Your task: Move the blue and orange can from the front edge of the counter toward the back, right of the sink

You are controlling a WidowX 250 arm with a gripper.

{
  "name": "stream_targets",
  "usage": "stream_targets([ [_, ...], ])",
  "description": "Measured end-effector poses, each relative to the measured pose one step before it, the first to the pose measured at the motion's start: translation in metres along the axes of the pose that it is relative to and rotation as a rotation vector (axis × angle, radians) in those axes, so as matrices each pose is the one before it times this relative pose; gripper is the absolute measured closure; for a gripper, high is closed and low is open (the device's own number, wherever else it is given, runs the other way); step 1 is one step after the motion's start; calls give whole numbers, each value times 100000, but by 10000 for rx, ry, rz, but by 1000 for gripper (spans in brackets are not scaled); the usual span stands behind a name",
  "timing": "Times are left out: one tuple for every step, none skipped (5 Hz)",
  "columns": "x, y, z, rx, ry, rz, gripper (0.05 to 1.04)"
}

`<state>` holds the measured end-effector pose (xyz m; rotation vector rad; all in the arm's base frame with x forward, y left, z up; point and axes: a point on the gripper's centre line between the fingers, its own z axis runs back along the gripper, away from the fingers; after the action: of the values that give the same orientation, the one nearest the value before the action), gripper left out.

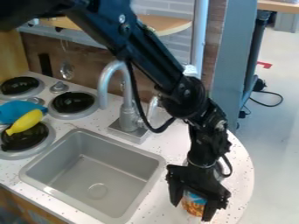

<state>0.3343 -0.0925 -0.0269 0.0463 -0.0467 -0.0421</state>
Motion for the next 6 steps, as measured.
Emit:
stream_targets([
  [592, 937, -36, -65, 24, 231, 82],
  [612, 1934, 66, 16, 90, 452, 83],
  [707, 904, -16, -56, 31, 250, 83],
  [766, 294, 185, -66, 8, 128, 83],
  [1257, 201, 263, -89, -84, 128, 83],
  [1059, -155, 191, -41, -52, 99, 83],
])
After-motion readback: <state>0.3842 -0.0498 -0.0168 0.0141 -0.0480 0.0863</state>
